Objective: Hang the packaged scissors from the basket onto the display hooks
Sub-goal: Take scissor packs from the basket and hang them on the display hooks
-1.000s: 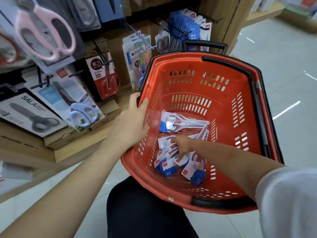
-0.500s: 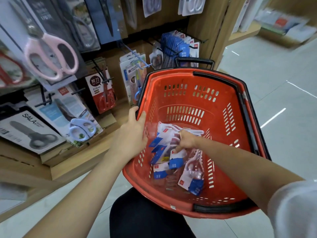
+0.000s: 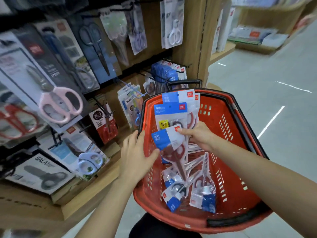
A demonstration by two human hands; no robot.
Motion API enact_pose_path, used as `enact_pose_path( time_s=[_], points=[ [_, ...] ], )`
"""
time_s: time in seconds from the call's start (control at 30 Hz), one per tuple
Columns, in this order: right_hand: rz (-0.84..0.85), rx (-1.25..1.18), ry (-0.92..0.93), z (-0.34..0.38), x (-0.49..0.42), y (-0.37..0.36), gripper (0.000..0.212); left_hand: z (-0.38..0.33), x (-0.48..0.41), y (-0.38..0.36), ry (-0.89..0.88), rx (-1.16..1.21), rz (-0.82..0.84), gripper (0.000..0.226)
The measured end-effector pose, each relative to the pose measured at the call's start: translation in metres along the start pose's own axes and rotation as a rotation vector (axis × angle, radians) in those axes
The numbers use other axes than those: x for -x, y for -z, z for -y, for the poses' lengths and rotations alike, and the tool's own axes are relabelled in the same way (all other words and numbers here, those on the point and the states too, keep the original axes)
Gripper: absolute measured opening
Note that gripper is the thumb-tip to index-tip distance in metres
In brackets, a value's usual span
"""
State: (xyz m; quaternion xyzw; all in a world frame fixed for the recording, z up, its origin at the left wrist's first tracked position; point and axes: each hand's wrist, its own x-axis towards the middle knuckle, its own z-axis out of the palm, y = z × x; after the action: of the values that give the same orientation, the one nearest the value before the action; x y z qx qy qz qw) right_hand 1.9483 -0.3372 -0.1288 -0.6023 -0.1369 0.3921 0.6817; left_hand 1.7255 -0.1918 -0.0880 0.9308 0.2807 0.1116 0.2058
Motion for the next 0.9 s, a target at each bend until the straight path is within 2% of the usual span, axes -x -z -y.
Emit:
enact_pose_path(
  time_s=[0.1,0.17,0.23,0.33,0.53,0.6,0.73,0.8,0.9],
  points=[
    [-0.003,-0.085,0.045,0.011,0.014,-0.015,0.055,-0.005,-0.002,0.007,0.02,0.244,-0.056,0.093],
    [0.013,-0.122,0.068,0.016,0.025,-0.024,0.051,-0.019,-0.003,0.013,0.012,0.54,-0.005,0.086],
    [0.061,-0.172,0.089,0.02,0.035,-0.033,0.049,-0.031,-0.006,0.014,-0.014,0.747,0.066,0.091],
    [0.057,-0.205,0.091,0.026,0.047,-0.044,0.052,-0.037,-0.009,0.013,-0.015,0.82,0.014,0.102],
    [-0.001,-0.153,0.151,0.046,0.056,-0.064,0.057,-0.044,-0.005,0.018,0.145,0.986,-0.21,0.096],
    [-0.003,-0.138,0.181,0.051,0.055,-0.069,0.051,-0.043,-0.003,0.022,0.229,1.055,-0.249,0.084],
    [0.049,-0.111,0.173,0.064,0.061,-0.072,0.041,-0.037,0.0,0.037,0.326,1.257,-0.263,0.033],
    [0.1,-0.047,0.185,0.072,0.067,-0.075,0.045,-0.032,0.002,0.045,0.353,1.325,-0.295,0.025],
    [0.153,0.075,0.242,0.091,0.071,-0.088,0.036,-0.024,0.003,0.068,0.353,1.372,-0.337,0.017]
  ],
)
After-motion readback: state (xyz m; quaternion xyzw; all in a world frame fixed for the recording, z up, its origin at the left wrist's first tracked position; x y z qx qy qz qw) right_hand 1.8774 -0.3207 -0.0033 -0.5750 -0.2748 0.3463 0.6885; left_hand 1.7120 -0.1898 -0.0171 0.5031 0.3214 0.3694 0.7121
